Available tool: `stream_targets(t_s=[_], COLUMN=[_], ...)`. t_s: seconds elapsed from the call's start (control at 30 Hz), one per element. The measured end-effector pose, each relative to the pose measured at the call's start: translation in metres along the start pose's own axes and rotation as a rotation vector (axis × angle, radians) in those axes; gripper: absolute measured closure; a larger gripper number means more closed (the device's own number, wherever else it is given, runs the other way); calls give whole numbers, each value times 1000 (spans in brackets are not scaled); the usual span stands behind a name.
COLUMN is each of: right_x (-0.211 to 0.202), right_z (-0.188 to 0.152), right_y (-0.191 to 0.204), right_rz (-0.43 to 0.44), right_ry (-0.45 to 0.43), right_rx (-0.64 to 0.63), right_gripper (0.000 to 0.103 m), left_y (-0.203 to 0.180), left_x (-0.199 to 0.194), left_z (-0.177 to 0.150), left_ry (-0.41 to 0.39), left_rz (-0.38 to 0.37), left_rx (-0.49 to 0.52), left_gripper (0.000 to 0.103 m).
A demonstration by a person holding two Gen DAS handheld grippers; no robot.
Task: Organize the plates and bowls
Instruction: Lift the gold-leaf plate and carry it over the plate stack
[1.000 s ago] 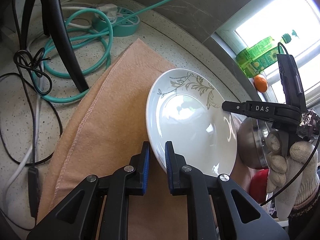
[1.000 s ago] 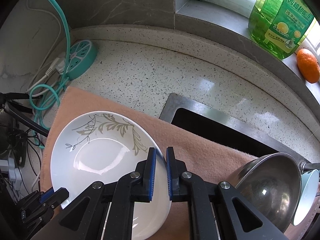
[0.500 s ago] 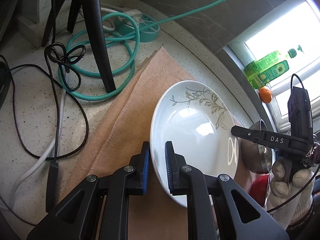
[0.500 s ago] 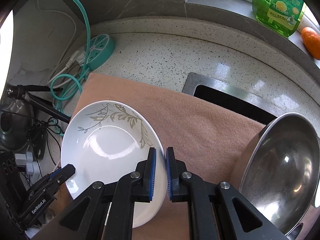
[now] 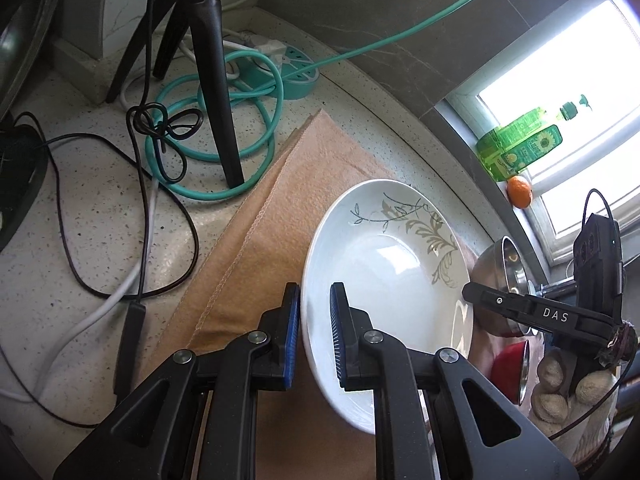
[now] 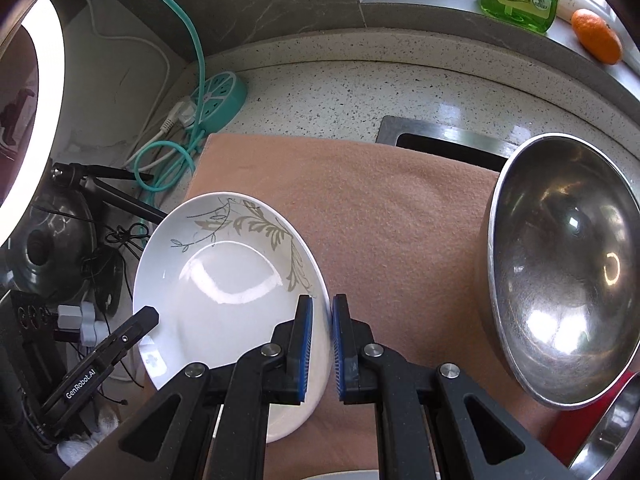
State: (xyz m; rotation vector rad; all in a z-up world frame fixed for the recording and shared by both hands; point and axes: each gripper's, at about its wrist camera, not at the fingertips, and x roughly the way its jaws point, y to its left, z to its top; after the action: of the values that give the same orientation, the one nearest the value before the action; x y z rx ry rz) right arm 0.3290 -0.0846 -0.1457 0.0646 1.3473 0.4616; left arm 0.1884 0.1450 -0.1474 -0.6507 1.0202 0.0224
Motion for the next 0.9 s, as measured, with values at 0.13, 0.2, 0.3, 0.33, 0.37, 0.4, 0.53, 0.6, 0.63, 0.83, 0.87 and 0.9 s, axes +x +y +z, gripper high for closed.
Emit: stream_targets(t_s=[0.13,0.2,0.3,0.33,0.37,0.4,0.53,0.6,0.63,0.83,0.87,0.9], right_x=[-16,-24,-35,-38,-42,-46,-63,-70,-74,-93,-96,-97], right_z=[-12,-19,-33,-38,-44,-49,-68,-77,-81,-111,-116,-122], right_y=[-1,-2,-7,-8,-10,-13,-23,-28,-32,-51,-55,-59], right_rz=[11,15,22,23,25,26,32,30,27,21,20,18], right_ry=[-20,-29,-37,-41,-43,-47,-59,-64,-66,-74,-75,-77], right_rx=[10,12,23,27,31,34,51,58,62,93,100,106], right_gripper=[94,94,94,94,94,94,94,94,94,94,94,94], left_y=[-9,-14,-22,-25,-28,-31,-43,-49,-52,-69,-71,-74], left_x=[-14,-21,-29,-31,-34,-36,-40,-40,-40,-41,-41,-40], left_z=[-8,-14,-23,-25,-28,-32,-47,-55,-59,-84,-89,-93], left_ry=[-10,-13,-16,-17,-17,-17,-7,2,6,28,33,38], left_rz=[-8,-13,-22,-23,-26,-30,-43,-50,-53,-72,-74,-76], left_rx=[19,27,41,45,51,55,71,81,87,114,121,126], left_gripper=[90,90,90,90,90,90,90,90,90,90,90,90])
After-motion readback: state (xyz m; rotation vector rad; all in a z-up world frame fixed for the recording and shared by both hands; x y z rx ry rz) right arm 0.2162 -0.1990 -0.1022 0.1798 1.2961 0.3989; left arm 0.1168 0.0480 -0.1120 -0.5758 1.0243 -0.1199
